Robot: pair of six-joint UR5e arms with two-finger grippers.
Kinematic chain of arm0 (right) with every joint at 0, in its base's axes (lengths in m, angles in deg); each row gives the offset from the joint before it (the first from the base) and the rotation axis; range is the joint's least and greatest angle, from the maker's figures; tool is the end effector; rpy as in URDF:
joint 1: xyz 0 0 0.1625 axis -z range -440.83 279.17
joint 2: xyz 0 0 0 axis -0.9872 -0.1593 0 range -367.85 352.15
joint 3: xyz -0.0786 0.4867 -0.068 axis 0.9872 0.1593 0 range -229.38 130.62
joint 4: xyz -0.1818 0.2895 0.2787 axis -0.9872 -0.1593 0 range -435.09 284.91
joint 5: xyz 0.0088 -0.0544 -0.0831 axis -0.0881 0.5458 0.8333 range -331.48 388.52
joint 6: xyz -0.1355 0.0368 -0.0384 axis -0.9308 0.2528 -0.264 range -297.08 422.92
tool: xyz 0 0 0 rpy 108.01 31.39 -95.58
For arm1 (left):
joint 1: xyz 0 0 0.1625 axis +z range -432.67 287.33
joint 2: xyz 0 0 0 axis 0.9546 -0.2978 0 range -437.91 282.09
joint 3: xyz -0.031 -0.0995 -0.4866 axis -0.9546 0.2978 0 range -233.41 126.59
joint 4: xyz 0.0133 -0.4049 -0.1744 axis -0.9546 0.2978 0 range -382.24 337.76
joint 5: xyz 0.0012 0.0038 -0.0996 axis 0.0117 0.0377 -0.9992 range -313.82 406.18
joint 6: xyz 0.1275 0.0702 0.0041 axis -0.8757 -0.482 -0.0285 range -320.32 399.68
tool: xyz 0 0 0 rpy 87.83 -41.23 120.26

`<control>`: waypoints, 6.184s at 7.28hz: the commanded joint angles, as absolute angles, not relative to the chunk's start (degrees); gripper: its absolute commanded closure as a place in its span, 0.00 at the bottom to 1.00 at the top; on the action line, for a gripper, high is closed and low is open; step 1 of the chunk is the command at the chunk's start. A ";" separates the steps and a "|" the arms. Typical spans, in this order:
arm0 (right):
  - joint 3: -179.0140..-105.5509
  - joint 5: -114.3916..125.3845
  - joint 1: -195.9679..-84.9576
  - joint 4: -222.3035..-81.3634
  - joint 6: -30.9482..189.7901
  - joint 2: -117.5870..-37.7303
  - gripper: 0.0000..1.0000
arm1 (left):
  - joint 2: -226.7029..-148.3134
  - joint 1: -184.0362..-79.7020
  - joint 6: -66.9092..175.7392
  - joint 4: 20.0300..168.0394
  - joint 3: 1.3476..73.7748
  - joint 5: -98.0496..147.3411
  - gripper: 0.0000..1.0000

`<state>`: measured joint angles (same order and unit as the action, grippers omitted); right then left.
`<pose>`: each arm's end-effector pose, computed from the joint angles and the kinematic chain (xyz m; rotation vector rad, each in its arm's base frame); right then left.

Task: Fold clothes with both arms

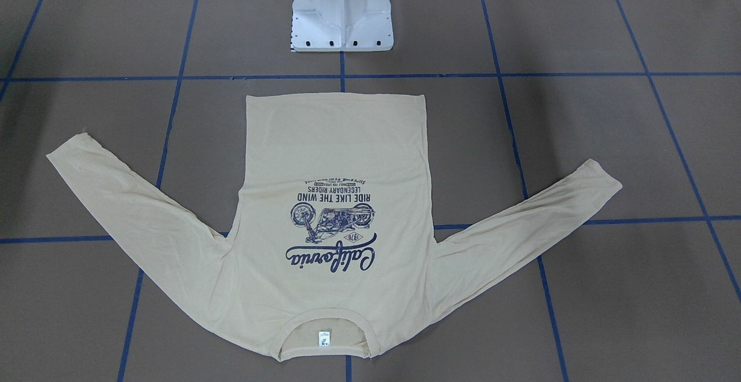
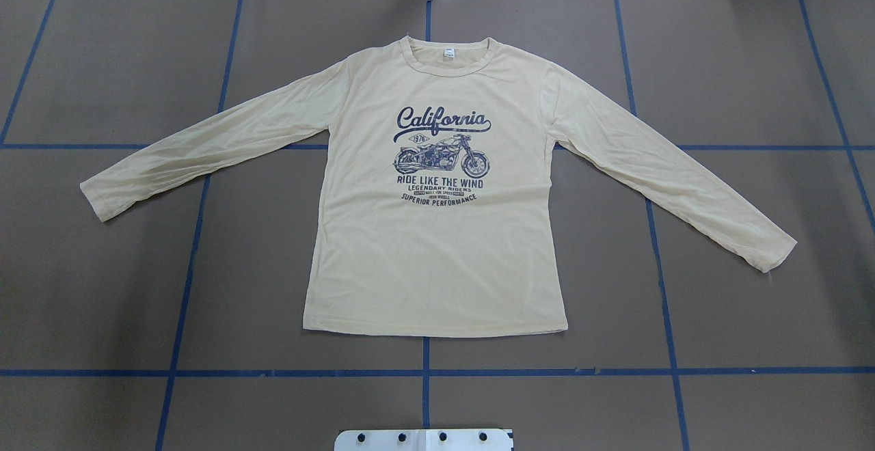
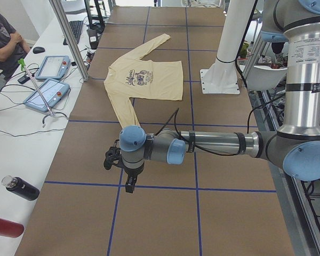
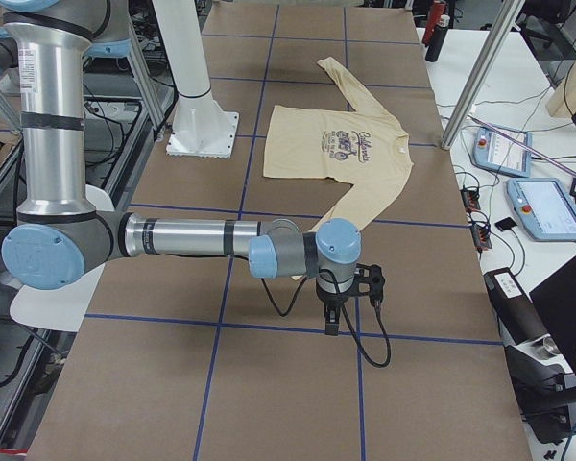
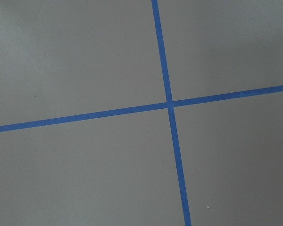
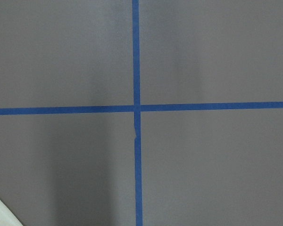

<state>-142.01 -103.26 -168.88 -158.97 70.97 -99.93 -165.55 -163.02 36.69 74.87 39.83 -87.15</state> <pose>0.0189 -0.5149 0.7520 0.0473 -0.7353 0.0590 -0.0365 -0.5132 0.7444 0.1546 0.7510 0.0967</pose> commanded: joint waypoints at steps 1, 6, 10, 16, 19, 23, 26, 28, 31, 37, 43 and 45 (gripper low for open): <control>-141.84 -103.49 -168.90 -159.20 71.00 -100.05 0.00 | -165.63 -163.03 36.61 74.87 39.93 -87.15 0.00; -143.85 -103.76 -166.72 -157.71 71.88 -98.21 0.00 | -169.57 -162.76 36.70 76.18 43.53 -87.24 0.00; -143.16 -102.80 -153.30 -142.49 96.15 -98.46 0.00 | -169.06 -157.40 37.14 87.96 40.48 -87.32 0.00; -142.98 -104.37 -142.98 -133.45 99.39 -104.16 0.00 | -167.21 -157.14 37.23 95.35 40.72 -87.15 0.00; -142.28 -103.41 -138.14 -133.71 99.66 -104.88 0.01 | -166.51 -157.14 37.22 95.35 40.63 -87.24 0.00; -140.26 -101.74 -136.73 -133.97 99.75 -104.00 0.14 | -166.51 -157.22 37.22 95.35 40.81 -87.41 0.00; -140.34 -101.74 -136.73 -133.97 99.66 -104.44 0.57 | -166.42 -157.31 37.22 95.35 41.34 -87.68 0.00; -140.34 -101.74 -136.29 -134.06 99.57 -104.35 0.75 | -166.42 -157.23 37.31 95.27 41.25 -87.68 0.00; -141.13 -102.61 -136.38 -133.97 99.48 -104.01 1.00 | -166.42 -157.23 37.31 95.27 41.25 -87.77 0.00; -150.17 -112.17 -145.32 -133.45 99.83 -103.31 1.00 | -166.51 -157.22 37.40 95.27 41.16 -87.85 0.00; -141.19 -116.42 -146.41 -141.53 103.18 -63.58 1.00 | -166.68 -157.22 37.49 94.56 40.99 -87.68 0.00; -132.93 -113.28 -140.63 -141.97 103.61 -53.61 1.00 | -166.94 -157.22 37.49 94.39 40.55 -87.59 0.00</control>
